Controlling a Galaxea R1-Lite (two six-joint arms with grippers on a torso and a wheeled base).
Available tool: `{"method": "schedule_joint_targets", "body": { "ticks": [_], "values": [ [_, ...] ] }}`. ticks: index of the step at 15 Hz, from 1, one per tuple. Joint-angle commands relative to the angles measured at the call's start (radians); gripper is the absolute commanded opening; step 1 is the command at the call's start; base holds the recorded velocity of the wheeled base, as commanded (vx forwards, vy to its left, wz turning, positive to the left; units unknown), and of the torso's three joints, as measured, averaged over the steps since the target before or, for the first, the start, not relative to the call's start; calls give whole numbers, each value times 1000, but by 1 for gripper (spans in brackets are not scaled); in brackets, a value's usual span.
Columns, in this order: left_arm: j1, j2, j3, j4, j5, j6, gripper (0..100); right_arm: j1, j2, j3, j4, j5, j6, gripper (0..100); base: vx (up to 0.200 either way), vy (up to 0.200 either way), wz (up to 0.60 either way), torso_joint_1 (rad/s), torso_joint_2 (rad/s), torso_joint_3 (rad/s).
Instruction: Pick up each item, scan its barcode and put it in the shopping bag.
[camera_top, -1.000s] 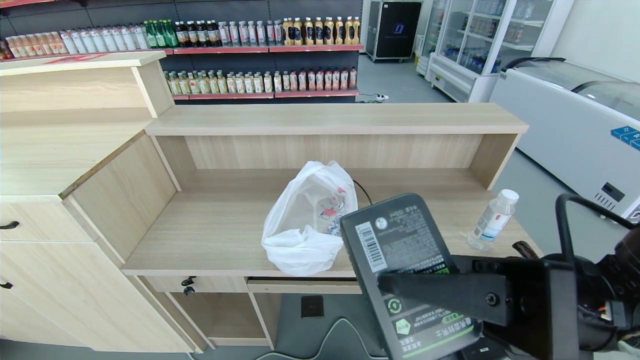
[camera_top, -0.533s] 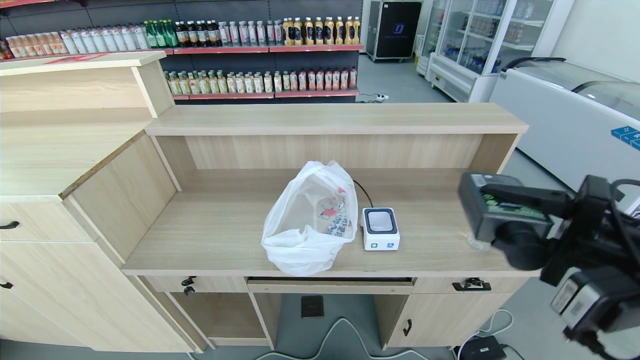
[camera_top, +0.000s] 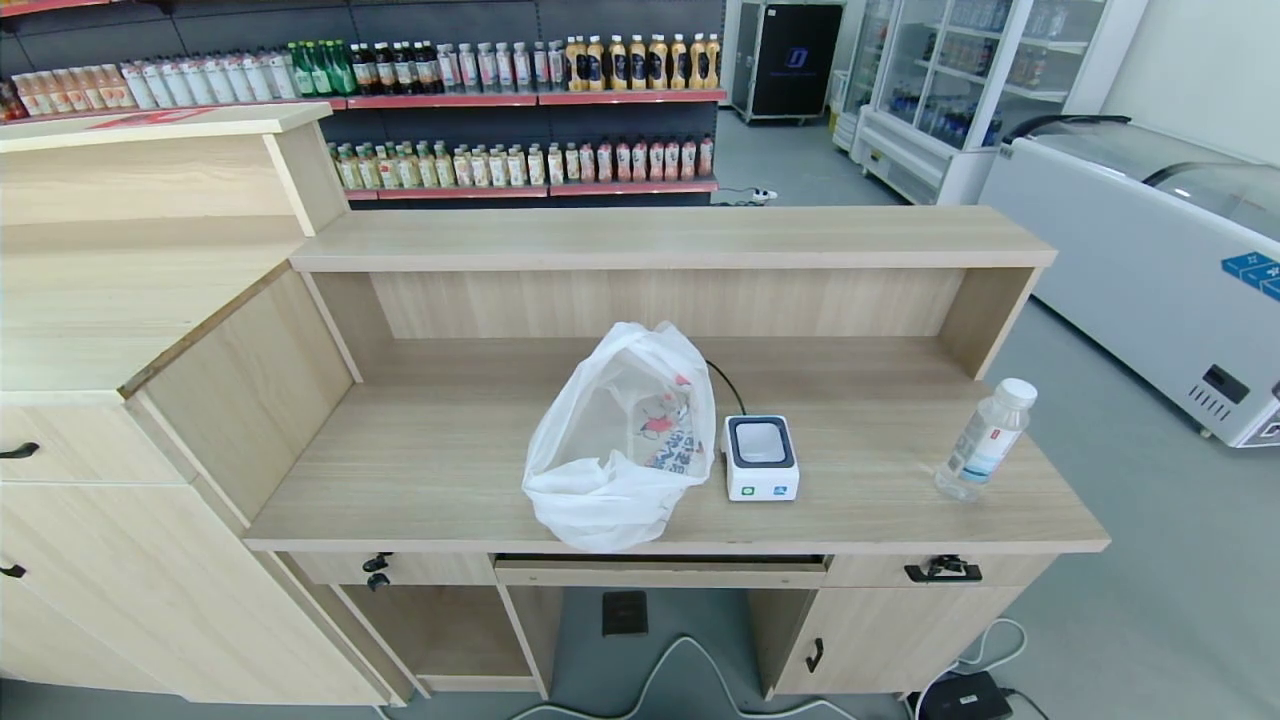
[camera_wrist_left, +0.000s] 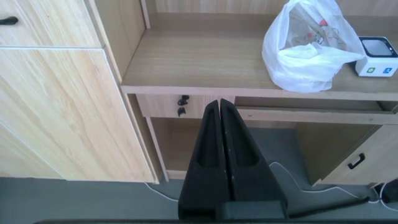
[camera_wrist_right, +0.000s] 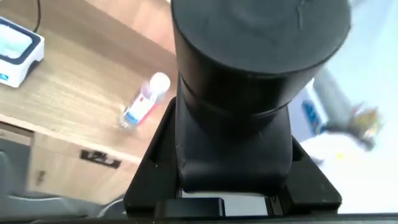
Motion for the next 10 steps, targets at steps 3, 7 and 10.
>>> {"method": "schedule_joint_targets", "body": {
  "ticks": [3, 7, 10],
  "values": [
    [0, 0, 0, 0, 0, 0, 0, -23, -17, -17, 157, -43, 126, 0, 0, 0, 0, 0, 0, 0],
    [0, 0, 0, 0, 0, 0, 0, 0, 17, -5, 129, -51, 199, 0, 0, 0, 150, 2, 2, 1],
    [0, 0, 0, 0, 0, 0, 0, 66, 57, 12, 60, -129, 258, 0, 0, 0, 600, 1, 2, 2]
  ]
}}
